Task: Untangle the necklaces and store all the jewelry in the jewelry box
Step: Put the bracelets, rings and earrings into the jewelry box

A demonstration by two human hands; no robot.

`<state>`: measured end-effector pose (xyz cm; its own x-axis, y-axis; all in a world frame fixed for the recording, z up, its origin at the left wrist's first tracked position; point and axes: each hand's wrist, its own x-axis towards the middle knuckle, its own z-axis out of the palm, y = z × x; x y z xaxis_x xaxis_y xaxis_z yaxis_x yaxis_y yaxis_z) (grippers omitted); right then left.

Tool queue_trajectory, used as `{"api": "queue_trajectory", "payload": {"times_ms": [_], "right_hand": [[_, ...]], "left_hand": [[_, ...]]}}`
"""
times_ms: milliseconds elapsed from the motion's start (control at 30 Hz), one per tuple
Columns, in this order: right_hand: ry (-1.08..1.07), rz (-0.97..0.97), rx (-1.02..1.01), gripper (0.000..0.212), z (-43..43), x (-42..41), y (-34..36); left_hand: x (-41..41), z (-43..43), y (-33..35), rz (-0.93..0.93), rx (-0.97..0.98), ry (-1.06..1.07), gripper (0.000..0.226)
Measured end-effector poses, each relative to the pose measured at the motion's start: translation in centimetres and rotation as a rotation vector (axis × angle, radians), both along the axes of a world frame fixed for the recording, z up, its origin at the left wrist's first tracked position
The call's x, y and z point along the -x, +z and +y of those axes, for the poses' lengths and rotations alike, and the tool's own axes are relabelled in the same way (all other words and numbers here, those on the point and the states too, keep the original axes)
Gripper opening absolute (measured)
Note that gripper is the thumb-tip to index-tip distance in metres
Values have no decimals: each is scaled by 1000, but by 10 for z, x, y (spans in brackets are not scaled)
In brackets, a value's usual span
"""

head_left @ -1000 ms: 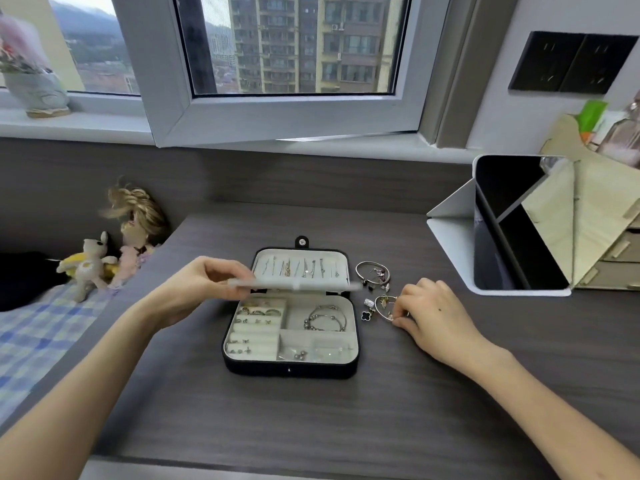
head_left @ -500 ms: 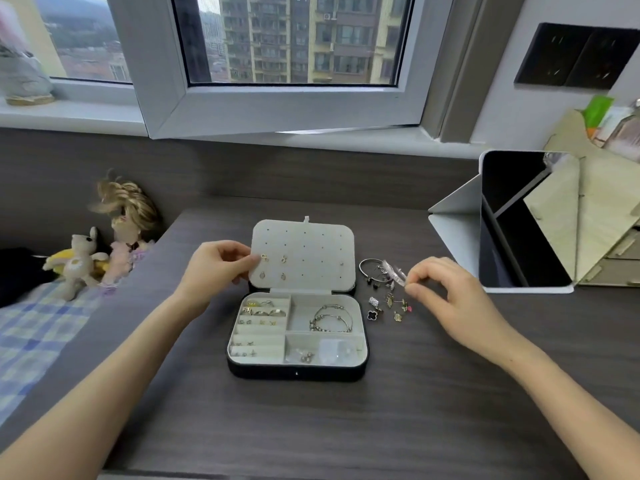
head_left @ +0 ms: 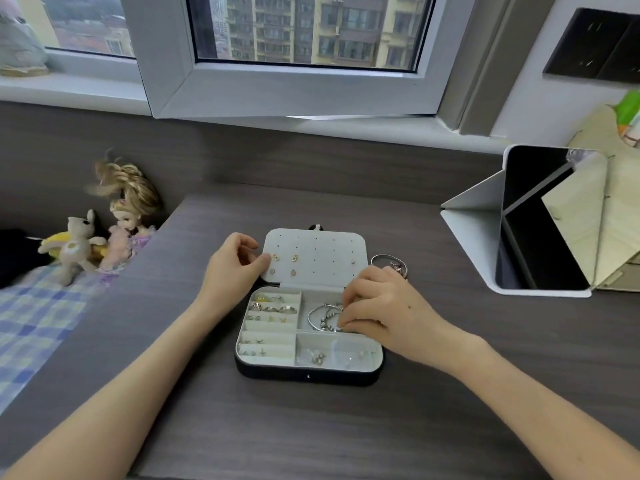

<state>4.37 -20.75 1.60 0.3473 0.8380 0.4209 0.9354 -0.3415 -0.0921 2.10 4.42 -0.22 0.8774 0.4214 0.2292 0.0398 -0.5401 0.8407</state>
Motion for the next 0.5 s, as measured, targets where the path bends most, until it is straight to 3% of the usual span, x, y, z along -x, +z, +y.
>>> {"api": "queue_trajectory", "payload": {"times_ms": [67, 133, 233, 500], "right_hand": [[-87, 78, -129, 22, -11, -5, -1], [-310, 82, -243, 19, -30, -19, 1], [-625, 24, -164, 4, -52, -45, -2], [-617, 22, 140, 10, -31, -63, 0]], "left_hand": [[0, -2, -2, -5, 0, -4, 16], [-2, -4, -4, -10, 6, -2, 15], [-4, -6, -6, -22, 29, -3, 14], [-4, -7, -8, -36, 52, 1, 15]]}}
